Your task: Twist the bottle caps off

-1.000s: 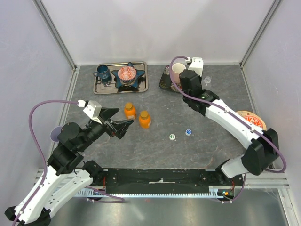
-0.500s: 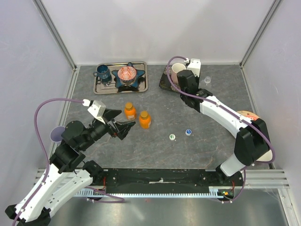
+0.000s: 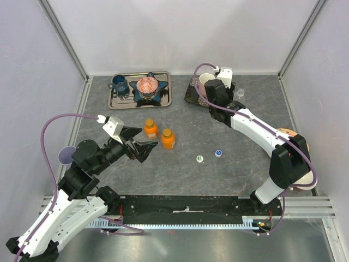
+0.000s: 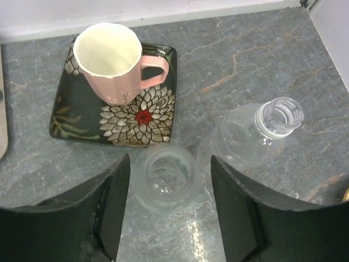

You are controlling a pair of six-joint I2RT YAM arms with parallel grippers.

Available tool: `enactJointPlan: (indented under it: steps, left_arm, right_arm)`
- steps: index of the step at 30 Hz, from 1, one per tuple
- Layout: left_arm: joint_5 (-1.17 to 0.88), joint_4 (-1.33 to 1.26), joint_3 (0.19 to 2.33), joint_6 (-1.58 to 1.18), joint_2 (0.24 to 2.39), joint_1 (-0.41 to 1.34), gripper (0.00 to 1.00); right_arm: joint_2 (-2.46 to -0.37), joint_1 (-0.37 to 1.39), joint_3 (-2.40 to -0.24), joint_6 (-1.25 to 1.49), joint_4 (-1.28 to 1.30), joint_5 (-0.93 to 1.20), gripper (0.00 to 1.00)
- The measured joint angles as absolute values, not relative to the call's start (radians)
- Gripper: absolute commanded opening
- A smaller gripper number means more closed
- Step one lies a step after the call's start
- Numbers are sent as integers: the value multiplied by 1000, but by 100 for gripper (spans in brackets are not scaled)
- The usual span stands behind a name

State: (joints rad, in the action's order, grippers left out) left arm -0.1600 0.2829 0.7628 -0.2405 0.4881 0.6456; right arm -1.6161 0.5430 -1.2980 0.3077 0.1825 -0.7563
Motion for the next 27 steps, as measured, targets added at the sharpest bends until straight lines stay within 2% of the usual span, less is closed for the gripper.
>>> enactJointPlan:
  steps: [5, 19, 27]
  left_arm:
    - [-160, 283, 763, -240, 492, 646, 99]
    - [-169, 282, 762, -240, 505, 646, 99]
    - [-179, 281, 754, -240, 504, 646, 99]
  right_arm:
    - [-1616, 543, -1325, 316, 231, -748, 74]
    - [-1617, 543, -1378, 319, 272, -713, 75]
    - [-1647, 529, -1378, 329, 284, -698, 64]
